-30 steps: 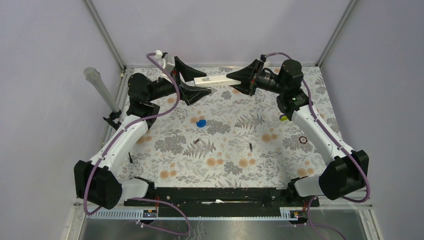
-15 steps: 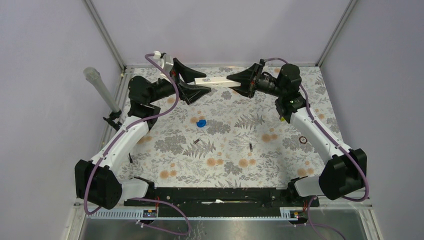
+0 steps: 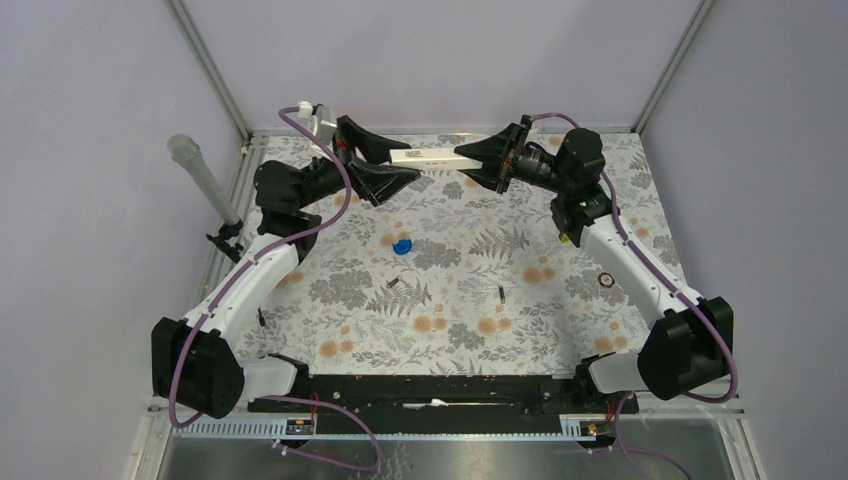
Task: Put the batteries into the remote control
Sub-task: Adjust the remote control, then remove the battery cover from the remote control.
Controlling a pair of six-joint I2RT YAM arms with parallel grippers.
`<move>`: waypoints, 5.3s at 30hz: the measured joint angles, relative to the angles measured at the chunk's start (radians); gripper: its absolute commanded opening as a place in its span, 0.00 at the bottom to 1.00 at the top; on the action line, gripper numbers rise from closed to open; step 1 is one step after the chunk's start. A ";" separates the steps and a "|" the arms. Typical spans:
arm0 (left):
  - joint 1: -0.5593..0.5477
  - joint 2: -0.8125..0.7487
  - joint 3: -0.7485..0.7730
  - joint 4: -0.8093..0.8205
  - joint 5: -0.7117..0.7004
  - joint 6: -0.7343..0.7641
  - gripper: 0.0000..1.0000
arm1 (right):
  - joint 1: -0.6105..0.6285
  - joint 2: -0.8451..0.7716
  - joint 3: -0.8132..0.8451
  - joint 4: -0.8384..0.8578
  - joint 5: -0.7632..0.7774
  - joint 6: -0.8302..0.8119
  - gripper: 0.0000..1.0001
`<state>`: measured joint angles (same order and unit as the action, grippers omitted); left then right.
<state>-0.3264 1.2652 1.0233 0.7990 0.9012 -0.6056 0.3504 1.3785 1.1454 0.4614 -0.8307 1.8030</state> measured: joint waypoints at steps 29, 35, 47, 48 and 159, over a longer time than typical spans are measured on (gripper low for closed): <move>-0.019 0.022 0.000 0.019 0.006 -0.012 0.00 | 0.000 0.000 -0.007 0.000 0.006 -0.003 0.03; -0.019 0.027 0.000 0.018 0.016 -0.011 0.00 | -0.002 0.000 -0.030 0.030 0.007 -0.007 0.74; 0.011 0.035 0.014 0.044 0.171 -0.072 0.00 | -0.009 0.045 -0.056 0.164 -0.099 -0.202 0.75; 0.011 0.035 0.014 0.048 0.178 -0.077 0.00 | -0.005 0.054 -0.050 0.169 -0.115 -0.211 0.73; 0.129 -0.101 0.012 -0.581 0.194 0.425 0.00 | 0.033 0.036 0.135 -0.530 0.100 -0.819 0.66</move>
<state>-0.1970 1.1645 1.0351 0.2184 1.0950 -0.1802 0.3836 1.4147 1.2800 -0.0689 -0.7311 0.9836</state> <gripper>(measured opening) 0.349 0.690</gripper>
